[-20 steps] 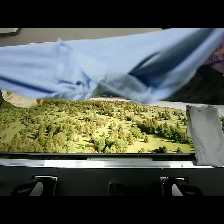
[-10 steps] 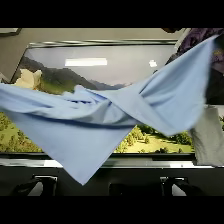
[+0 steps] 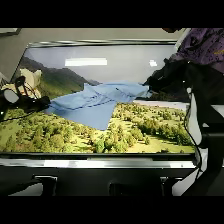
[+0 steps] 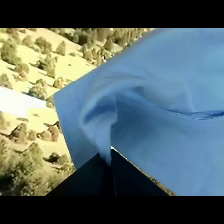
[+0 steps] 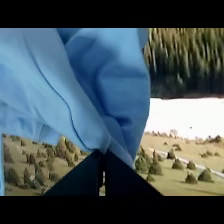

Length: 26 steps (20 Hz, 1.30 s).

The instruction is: Fold the clothes and pants, and hang the long-sleeved shirts on hangers.

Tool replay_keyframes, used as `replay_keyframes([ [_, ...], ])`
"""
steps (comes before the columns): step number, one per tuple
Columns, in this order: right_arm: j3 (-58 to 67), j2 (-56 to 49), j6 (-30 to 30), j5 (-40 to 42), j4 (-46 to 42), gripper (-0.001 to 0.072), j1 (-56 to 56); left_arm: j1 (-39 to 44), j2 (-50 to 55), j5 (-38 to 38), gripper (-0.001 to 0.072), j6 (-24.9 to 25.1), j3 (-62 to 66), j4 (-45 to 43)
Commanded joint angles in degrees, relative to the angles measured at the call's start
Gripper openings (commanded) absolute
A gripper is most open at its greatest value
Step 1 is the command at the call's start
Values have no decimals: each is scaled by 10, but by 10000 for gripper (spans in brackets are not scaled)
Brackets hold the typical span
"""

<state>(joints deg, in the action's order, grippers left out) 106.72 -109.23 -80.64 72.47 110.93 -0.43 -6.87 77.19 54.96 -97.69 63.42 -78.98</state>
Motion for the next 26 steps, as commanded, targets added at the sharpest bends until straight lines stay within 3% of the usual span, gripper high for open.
replay_keyframes([
  [1, 2, -47, 20, -72, 9, 95, -7, 10, 52, -32, 15, 2, -10, 14],
  [3, 16, -29, 20, -55, 9, 328, 5, 9, 48, -28, 15, 2, -10, 14],
  [5, 19, 3, 11, -21, 9, 429, 40, 9, 43, -22, 15, 2, -9, 14],
  [7, 19, 33, 10, 9, 18, 436, 93, 10, 39, -9, 15, 1, -9, 15],
  [9, 18, 41, 9, 59, 78, 494, 140, 10, 38, 12, 16, 1, -9, 17],
  [12, -22, 41, -1, 92, 156, 499, 142, 10, 38, 34, 16, 1, -9, 17],
  [14, -63, 41, -1, 59, 180, 564, 106, 10, 38, 38, 16, 1, -9, 19],
  [19, -112, 25, 40, -69, 196, 564, -5, 10, 38, 40, 16, 1, -9, 26],
  [26, -112, -32, 101, -96, 167, 561, -80, 10, 38, 40, 17, -1, -9, 26],
])
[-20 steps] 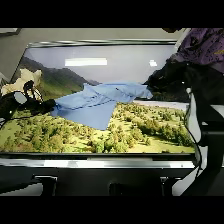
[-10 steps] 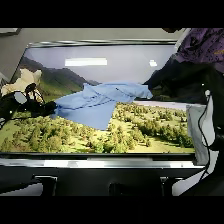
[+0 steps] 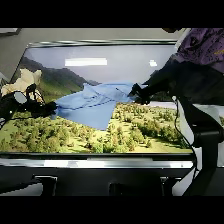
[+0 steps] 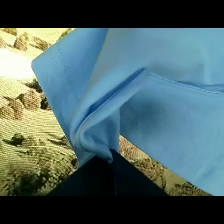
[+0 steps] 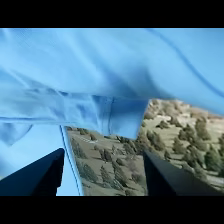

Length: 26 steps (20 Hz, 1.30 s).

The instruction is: Fold the clothes and pants, and hang the long-sleeved shirts on hangers.

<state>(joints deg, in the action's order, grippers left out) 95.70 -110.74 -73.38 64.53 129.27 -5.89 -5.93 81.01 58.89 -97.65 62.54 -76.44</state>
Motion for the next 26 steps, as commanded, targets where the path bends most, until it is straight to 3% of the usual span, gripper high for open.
replay_keyframes([
  [1, -2, -18, 34, -20, -29, 548, -28, 0, 0, 1, 17, -1, 0, 0],
  [5, -2, -19, 47, -68, -45, 523, -30, 0, 0, 1, 16, -1, 0, 0],
  [6, -2, -20, 54, -84, -45, 438, -30, 0, 0, 1, 17, -1, 0, 0],
  [10, -2, -27, 61, -113, -39, 311, -31, 0, 0, 0, 17, -1, 0, 0],
  [11, -2, -28, 55, -110, -38, 138, -33, 0, 0, 0, 17, -1, 0, 0],
  [12, -2, -26, 43, -110, -33, 32, -34, 0, 0, 0, 17, -1, 0, 0],
  [16, 10, 31, 24, -121, -30, 30, -16, -4, -14, 13, 15, -1, 26, -7],
  [19, 53, 117, -4, -117, -30, 30, 29, -9, -49, 42, 14, -1, 117, -61],
  [23, 123, 276, -25, -64, -47, 30, 113, -9, -124, 96, 14, -1, 293, -174],
  [26, 134, 418, -25, -15, -79, 31, 170, -9, -201, 119, 14, -2, 384, -205],
])
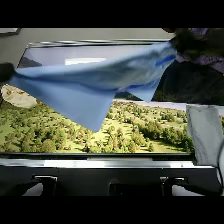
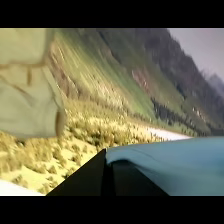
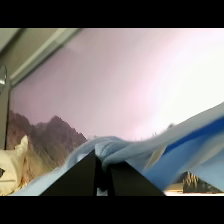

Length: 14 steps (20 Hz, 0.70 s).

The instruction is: Fold the clothes and pants, and hang the long-sleeved shirts on hangers.

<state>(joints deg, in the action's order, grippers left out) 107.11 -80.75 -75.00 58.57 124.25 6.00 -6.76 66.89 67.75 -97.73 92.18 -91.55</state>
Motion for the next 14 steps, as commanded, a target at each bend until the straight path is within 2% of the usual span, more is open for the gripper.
replay_keyframes([
  [1, 19, 167, -9, 64, -47, 31, 69, 0, -92, 35, 14, -3, 101, -54],
  [5, 19, 318, 9, 111, -111, 31, 99, -1, -210, 66, 14, -30, 105, -62],
  [8, 19, 367, 76, 111, -151, 31, 99, -1, -257, 75, 14, -56, 105, -74],
  [12, 19, 324, 125, 138, -129, 31, 99, 0, -224, 75, 13, -57, 90, -75],
  [14, 19, 265, 133, 172, -105, 31, 99, 1, -167, 75, 13, -33, 74, -62],
])
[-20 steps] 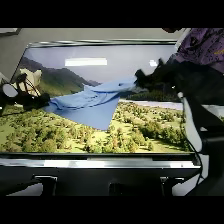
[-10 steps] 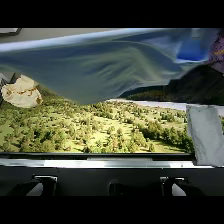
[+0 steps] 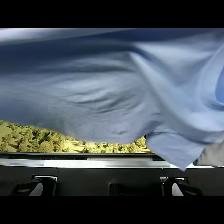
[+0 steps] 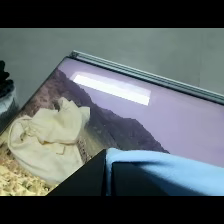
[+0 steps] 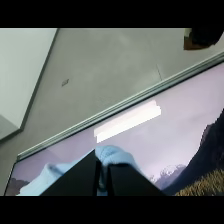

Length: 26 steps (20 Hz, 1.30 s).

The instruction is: Fold the clothes and pants, and hang the long-sleeved shirts on hangers.

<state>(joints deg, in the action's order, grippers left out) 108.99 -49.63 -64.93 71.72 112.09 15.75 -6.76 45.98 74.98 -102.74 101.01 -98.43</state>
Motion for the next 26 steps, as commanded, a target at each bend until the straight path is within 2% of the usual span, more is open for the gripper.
replay_keyframes([
  [1, 0, -87, 33, 65, 30, 31, 1, 1, 82, 2, 13, 31, -22, 17],
  [3, -14, -172, 22, 89, 36, 31, -13, 1, 173, 0, 14, 54, -30, 34],
  [6, -50, -312, -17, 61, 15, 31, -69, 1, 338, -30, 14, 54, -29, 48],
  [8, -53, -419, -17, 18, 4, 32, -100, 1, 437, -77, 14, 54, -29, 78],
  [10, -53, -513, -17, -73, 19, 32, -116, 4, 514, -125, 14, 54, -29, 104],
  [13, -53, -612, -17, -196, 85, 32, -120, 16, 582, -181, 15, 50, -29, 112],
  [16, -53, -651, -17, -211, 102, 44, -120, 30, 602, -189, 19, 38, -29, 122],
  [17, -53, -653, -20, -198, 102, 121, -120, 32, 603, -183, 41, 27, -29, 122],
  [18, -52, -650, -34, -181, 104, 189, -117, 31, 600, -174, 137, 17, -29, 122],
  [19, -51, -642, -61, -152, 111, 240, -111, 28, 596, -157, 341, 12, -27, 122],
  [20, -51, -628, -97, -120, 118, 306, -99, 24, 588, -133, 494, 12, -23, 122],
  [21, -51, -609, -142, -83, 117, 374, -82, 15, 574, -104, 538, 13, -22, 121],
  [25, -54, -537, -303, 69, 95, 409, 25, -32, 491, -12, 538, 13, -37, 122],
  [26, -70, -522, -308, 88, 110, 409, 61, -43, 464, -6, 538, 13, -55, 122],
])
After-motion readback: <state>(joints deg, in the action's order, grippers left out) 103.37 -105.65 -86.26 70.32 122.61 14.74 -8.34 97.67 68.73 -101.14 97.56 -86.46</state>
